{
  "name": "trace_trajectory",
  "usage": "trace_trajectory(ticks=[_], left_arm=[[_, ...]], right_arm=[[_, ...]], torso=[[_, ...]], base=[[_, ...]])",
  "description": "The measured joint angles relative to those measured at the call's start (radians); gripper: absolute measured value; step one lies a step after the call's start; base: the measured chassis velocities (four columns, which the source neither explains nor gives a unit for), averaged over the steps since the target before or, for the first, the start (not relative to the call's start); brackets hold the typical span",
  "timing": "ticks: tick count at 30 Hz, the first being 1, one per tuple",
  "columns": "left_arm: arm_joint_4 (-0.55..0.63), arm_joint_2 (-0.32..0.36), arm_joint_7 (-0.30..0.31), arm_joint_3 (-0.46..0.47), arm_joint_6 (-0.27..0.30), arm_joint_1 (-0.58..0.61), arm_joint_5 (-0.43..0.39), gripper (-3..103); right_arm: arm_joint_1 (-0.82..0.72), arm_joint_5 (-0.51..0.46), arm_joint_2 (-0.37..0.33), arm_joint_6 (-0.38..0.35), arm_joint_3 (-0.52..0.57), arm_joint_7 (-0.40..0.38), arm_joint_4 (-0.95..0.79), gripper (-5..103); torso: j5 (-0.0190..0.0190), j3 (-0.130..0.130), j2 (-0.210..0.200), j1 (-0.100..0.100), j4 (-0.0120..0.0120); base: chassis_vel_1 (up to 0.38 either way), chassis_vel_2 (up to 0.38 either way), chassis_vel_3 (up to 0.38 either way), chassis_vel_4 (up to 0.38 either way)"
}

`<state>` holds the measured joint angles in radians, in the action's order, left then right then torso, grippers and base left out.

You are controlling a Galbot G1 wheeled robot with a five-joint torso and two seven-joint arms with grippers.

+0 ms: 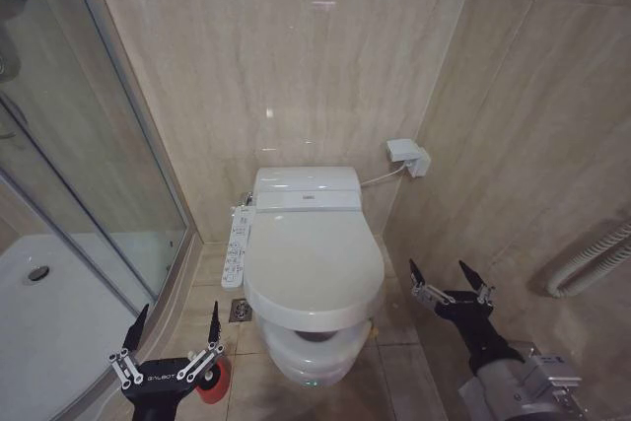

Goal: Open the toilet lid, clean the toilet bowl with a toilet brush, close the toilet lid, and flush.

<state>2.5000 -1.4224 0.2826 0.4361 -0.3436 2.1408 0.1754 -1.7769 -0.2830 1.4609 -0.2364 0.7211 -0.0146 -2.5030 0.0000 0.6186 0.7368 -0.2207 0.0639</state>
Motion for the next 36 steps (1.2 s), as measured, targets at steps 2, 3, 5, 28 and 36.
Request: trace_trajectory(ticks=[2,3,5,28,36], left_arm=[[0.0,0.0,0.0,0.0,0.0,0.0,0.0,100],[0.0,0.0,0.0,0.0,0.0,0.0,0.0,100],[0.0,0.0,0.0,0.0,0.0,0.0,0.0,100],[0.0,0.0,0.0,0.0,0.0,0.0,0.0,100],[0.0,0.0,0.0,0.0,0.0,0.0,0.0,100]], right_arm=[[0.001,0.001,0.0,0.0,0.001,0.001,0.001,100],[0.001,0.001,0.0,0.0,0.001,0.001,0.001,100],[0.002,0.001,0.0,0.0,0.001,0.001,0.001,100],[0.003,0.001,-0.001,0.0,0.001,0.001,0.003,100],[0.003,0.001,-0.002,0.0,0.001,0.0,0.003,100]], torso=[[0.0,0.0,0.0,0.0,0.0],[0.0,0.0,0.0,0.0,0.0],[0.0,0.0,0.0,0.0,0.0],[0.0,0.0,0.0,0.0,0.0],[0.0,0.0,0.0,0.0,0.0]], base=[[0.0,0.0,0.0,0.0],[0.0,0.0,0.0,0.0],[0.0,0.0,0.0,0.0],[0.0,0.0,0.0,0.0],[0.0,0.0,0.0,0.0]])
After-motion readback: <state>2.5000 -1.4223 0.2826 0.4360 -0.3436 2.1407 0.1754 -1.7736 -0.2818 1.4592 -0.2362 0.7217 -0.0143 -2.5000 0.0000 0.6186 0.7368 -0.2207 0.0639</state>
